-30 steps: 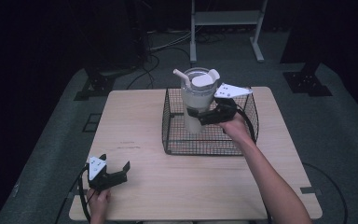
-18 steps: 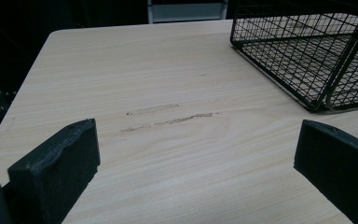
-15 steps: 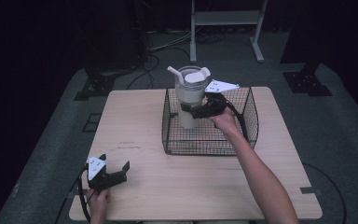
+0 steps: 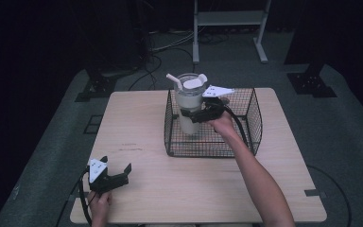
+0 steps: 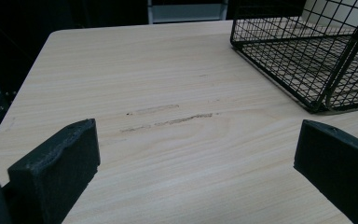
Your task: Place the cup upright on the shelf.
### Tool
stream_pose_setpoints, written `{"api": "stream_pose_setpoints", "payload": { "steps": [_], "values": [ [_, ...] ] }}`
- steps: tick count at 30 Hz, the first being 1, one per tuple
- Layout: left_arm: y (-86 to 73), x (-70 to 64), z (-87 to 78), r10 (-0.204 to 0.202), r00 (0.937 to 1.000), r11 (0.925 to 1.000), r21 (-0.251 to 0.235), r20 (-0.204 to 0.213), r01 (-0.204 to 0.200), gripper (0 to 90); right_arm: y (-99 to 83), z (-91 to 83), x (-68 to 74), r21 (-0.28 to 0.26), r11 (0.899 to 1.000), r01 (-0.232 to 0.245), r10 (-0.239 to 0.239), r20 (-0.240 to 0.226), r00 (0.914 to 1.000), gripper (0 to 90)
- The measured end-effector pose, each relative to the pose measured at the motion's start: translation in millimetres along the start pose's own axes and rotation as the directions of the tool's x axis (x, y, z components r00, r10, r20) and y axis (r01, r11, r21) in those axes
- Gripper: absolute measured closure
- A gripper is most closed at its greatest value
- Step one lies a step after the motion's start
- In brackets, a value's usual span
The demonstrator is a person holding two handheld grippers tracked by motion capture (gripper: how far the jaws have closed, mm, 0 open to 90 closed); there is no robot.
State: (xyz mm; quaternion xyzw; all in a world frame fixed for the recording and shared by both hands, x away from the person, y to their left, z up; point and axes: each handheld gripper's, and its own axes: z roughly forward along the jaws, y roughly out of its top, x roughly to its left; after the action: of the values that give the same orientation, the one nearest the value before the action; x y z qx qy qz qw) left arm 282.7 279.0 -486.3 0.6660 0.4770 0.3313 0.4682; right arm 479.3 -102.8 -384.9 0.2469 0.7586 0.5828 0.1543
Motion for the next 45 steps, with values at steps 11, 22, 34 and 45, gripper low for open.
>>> {"api": "stream_pose_setpoints", "payload": {
  "steps": [11, 22, 34, 45],
  "values": [
    [0.2, -1.3, 0.8, 0.009, 1.0, 1.0, 0.004, -0.003, -0.009, 0.0, -11.2, 16.2, -4.0, 0.052, 0.999, -0.005, 0.005, -0.002, 1.0, 8.2],
    [0.0, -1.0, 0.7, 0.005, 1.0, 1.0, -0.002, -0.004, -0.005, 0.0, -16.8, 27.6, -7.5, 0.109, 0.994, 0.001, -0.002, 0.007, 1.0, 8.2],
    [0.1, -2.1, 0.8, 0.013, 0.9999, 0.9999, 0.002, -0.003, -0.013, 0.0, -27.9, 33.8, -15.2, 0.17, 0.985, 0.028, -0.025, -0.021, 0.9995, 8.0],
    [-0.2, -3.2, 0.5, 0.02, 0.9998, 0.9998, 0.002, -0.006, -0.02, 0.0, -30.4, 30.6, -16.7, 0.16, 0.985, 0.06, -0.054, -0.04, 0.9977, 7.6]
  ]
}}
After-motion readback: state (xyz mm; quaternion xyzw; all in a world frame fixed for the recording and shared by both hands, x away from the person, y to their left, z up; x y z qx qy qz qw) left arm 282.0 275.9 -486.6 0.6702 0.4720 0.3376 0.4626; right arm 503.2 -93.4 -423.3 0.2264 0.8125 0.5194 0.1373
